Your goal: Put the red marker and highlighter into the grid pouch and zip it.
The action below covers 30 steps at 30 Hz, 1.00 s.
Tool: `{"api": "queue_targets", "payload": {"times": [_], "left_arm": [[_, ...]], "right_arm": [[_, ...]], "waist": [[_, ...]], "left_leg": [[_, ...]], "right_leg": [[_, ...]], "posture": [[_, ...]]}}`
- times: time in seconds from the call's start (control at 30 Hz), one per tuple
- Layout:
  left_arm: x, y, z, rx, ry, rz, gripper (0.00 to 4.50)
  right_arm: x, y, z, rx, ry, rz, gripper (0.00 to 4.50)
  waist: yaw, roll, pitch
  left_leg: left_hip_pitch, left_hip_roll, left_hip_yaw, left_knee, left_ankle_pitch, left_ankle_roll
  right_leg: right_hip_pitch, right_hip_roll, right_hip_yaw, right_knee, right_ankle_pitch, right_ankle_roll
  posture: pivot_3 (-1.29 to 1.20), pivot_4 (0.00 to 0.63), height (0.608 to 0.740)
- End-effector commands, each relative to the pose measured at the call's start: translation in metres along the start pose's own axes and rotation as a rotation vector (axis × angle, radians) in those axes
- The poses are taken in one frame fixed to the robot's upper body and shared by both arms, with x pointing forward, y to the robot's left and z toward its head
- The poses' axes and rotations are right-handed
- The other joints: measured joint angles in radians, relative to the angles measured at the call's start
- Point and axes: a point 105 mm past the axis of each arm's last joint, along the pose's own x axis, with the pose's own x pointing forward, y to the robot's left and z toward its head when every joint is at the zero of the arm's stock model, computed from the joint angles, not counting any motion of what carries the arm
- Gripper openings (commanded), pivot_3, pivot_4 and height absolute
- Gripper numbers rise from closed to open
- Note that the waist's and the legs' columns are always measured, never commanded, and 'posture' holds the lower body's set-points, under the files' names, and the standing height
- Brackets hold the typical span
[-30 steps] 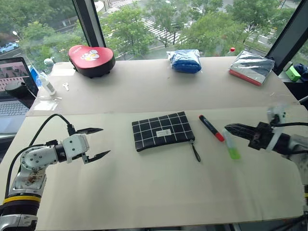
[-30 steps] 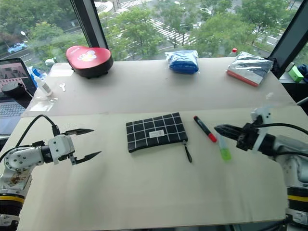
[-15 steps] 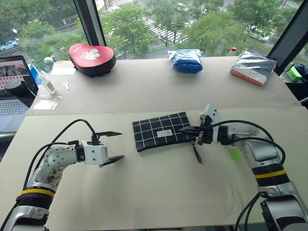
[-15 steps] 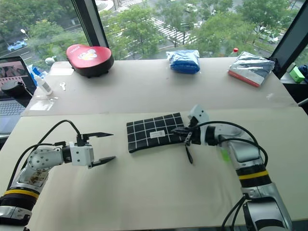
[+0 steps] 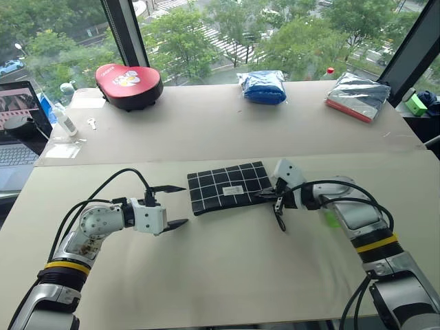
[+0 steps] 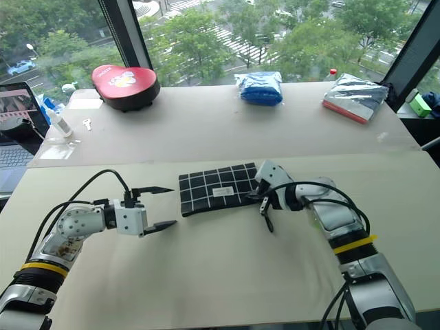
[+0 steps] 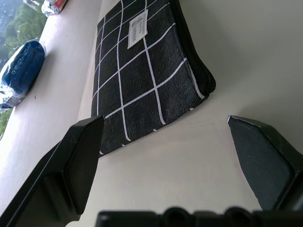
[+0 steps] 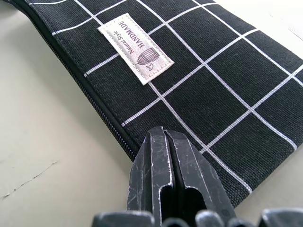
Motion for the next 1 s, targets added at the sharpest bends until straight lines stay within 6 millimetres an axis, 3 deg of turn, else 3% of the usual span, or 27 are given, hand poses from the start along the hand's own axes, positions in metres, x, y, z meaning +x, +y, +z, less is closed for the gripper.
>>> {"api": "queue_targets", "payload": {"times": [0.03,0.4,0.53,0.7,0.8,1.0], "left_arm": [[0.008,0.006,0.012,0.048,-0.04,0.009,4.5],[0.027,0.012,0.008,0.152,-0.074,0.08,4.5],[0.029,0.029,0.007,0.213,-0.101,0.175,4.5],[0.032,0.027,0.013,0.238,-0.173,0.161,4.5],[0.036,0.02,0.016,0.238,-0.21,0.124,3.88],[0.039,0.013,0.014,0.226,-0.226,0.088,1.57]], "right_arm": [[0.004,0.011,-0.007,-0.005,0.042,0.044,0.02],[-0.002,0.019,-0.002,0.002,0.01,0.069,0.02],[-0.007,0.022,0.001,0.014,-0.022,0.083,0.02],[-0.011,0.021,0.0,0.026,-0.028,0.075,0.02],[-0.011,0.022,0.001,0.03,-0.035,0.075,0.0],[-0.011,0.022,0.002,0.033,-0.041,0.072,0.0]], "waist": [[0.0,0.0,0.0],[0.002,-0.001,-0.001],[0.004,-0.001,-0.001],[0.004,-0.002,-0.001],[0.003,-0.002,-0.001],[0.003,-0.002,-0.001]], "left_leg": [[0.0,0.0,0.0,0.0,0.0,0.0],[0.0,0.0,0.0,0.0,0.0,0.0],[0.0,0.0,0.0,0.001,0.0,0.0],[0.0,0.0,0.0,0.001,0.0,0.0],[0.0,0.0,0.0,0.001,0.0,0.0],[0.0,0.0,0.0,0.001,0.0,0.0]], "right_leg": [[0.0,0.0,0.0,0.0,0.0,0.0],[0.0,0.0,0.0,0.0,0.0,0.0],[0.0,0.0,0.0,0.0,0.0,0.0],[0.0,0.0,0.0,0.0,0.0,0.0],[0.0,0.0,0.0,0.0,0.0,0.0],[0.0,0.0,0.0,0.0,0.0,0.0]], "posture": [[0.0,0.15,0.74],[0.0,0.15,0.74],[0.0,0.15,0.74],[0.0,0.15,0.74],[0.0,0.15,0.74],[0.0,0.15,0.74]]}}
